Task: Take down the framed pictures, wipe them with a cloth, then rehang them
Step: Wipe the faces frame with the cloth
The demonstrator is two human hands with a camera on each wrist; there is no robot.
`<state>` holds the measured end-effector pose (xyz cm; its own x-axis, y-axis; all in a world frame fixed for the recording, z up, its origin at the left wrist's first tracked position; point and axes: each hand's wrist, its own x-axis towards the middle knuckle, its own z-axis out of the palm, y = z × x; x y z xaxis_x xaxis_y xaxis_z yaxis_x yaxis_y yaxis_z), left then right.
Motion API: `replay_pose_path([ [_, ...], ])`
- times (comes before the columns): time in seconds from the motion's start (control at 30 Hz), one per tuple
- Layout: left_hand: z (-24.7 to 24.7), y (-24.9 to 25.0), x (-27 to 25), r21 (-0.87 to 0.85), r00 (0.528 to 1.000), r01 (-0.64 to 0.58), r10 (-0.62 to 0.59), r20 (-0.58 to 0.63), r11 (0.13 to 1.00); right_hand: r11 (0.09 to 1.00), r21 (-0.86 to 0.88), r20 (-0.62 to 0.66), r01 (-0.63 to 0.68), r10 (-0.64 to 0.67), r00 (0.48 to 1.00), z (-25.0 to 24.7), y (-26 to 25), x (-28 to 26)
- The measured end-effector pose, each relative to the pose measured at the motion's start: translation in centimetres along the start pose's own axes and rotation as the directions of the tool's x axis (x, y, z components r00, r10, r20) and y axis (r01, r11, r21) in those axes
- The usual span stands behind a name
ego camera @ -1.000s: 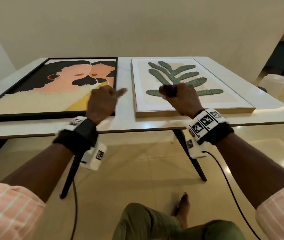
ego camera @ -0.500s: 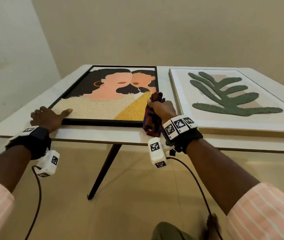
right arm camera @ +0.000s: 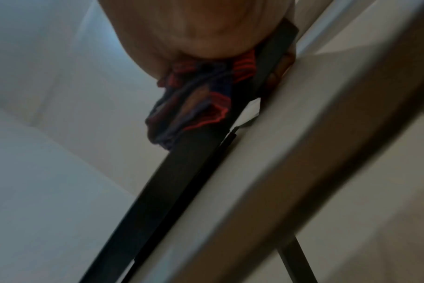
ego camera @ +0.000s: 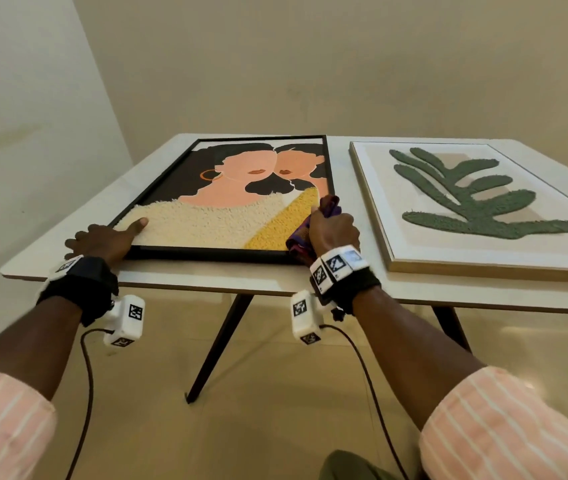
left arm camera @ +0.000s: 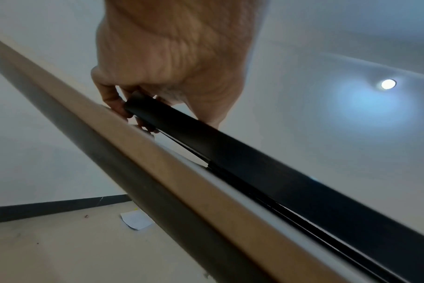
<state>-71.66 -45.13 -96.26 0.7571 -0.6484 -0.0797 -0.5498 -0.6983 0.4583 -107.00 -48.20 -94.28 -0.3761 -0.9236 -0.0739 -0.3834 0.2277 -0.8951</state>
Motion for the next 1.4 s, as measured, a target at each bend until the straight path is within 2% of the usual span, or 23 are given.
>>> replay_pose_path([
  [0.1,-0.7,-0.2,-0.5,-0.024,0.999,-0.017,0.018,0.041,1.0,0.999,-0.03,-0.06,0.016,-0.017,0.998,0.0,0.8,-0.8],
  [0.2,-1.3,-0.6,-1.5,-0.114,0.998,0.016,-0.009,0.06,0.993,0.999,-0.028,-0.091,0.027,-0.03,0.995,-1.0,1.7,-1.3],
  [0.33,-2.0,-1.8,-2.6,-0.184,0.998,0.035,-0.024,0.064,0.982,0.997,-0.006,-0.135,0.073,-0.073,0.988,-4.3,3.6,-2.6],
  [0.4,-2.0,-2.2,-3.7,-0.289,0.987,0.057,-0.011,0.16,0.956,0.994,0.014,-0.186,0.108,-0.103,0.977,-6.2,5.3,-3.5],
  [0.47,-1.9,-2.0,-5.4,-0.474,0.947,0.092,0.07,0.314,0.876,0.985,0.059,-0.241,0.16,-0.141,0.96,-7.8,7.2,-4.1],
  [0.53,-1.0,-1.5,-7.3,-0.563,0.954,0.091,0.089,0.285,0.821,0.979,0.085,-0.293,0.185,-0.153,0.944,-9.7,9.2,-5.3],
  [0.6,-0.1,-0.6,-10.4,-0.513,0.991,0.04,0.031,0.13,0.857,0.969,0.133,-0.341,0.208,-0.152,0.928,-11.9,11.4,-6.5],
  [0.63,0.6,-0.3,-12.2,-0.451,0.998,-0.013,0.041,0.052,0.892,0.965,0.147,-0.37,0.218,-0.151,0.917,-13.2,12.7,-7.1],
  [0.67,1.7,0.1,-14.4,-0.401,0.996,-0.082,0.094,0.011,0.912,0.961,0.153,-0.399,0.229,-0.152,0.904,-14.8,14.3,-7.9],
  [0.77,4.7,0.2,-20.9,-0.368,0.983,-0.17,0.181,-0.006,0.914,0.954,0.15,-0.46,0.259,-0.164,0.873,-19.0,19.4,-9.5],
  [0.87,8.6,0.2,-26.4,-0.388,0.99,-0.123,0.14,0.014,0.913,0.965,0.126,-0.497,0.228,-0.138,0.857,-23.5,24.2,-11.2],
  [0.93,11.2,-0.2,-29.9,-0.349,0.984,-0.141,0.172,0.057,0.926,0.971,0.1,-0.513,0.216,-0.136,0.847,-26.4,27.2,-12.7],
  [1.03,14.1,-0.9,-35.0,-0.396,0.974,-0.161,0.21,0.084,0.904,0.98,0.063,-0.539,0.188,-0.125,0.833,-29.9,31.1,-14.8],
  [1.07,14.8,-1.1,-36.7,-0.437,0.978,-0.12,0.183,0.105,0.891,0.982,0.058,-0.55,0.18,-0.119,0.826,-31.0,32.3,-15.5],
  [1.13,16.0,-1.6,-39.5,-0.507,0.985,0.003,0.084,0.149,0.862,0.986,0.043,-0.574,0.163,-0.109,0.811,-32.2,34.3,-16.4],
  [1.17,17.0,-2.0,-40.7,-0.506,0.984,0.021,0.071,0.162,0.862,0.988,0.03,-0.589,0.15,-0.104,0.801,-32.6,35.5,-17.0],
  [1.4,19.7,-3.4,-43.9,-0.525,0.985,0.05,0.047,0.169,0.85,0.997,0.068,-0.613,0.036,0.013,0.79,-33.2,40.2,-18.2],
])
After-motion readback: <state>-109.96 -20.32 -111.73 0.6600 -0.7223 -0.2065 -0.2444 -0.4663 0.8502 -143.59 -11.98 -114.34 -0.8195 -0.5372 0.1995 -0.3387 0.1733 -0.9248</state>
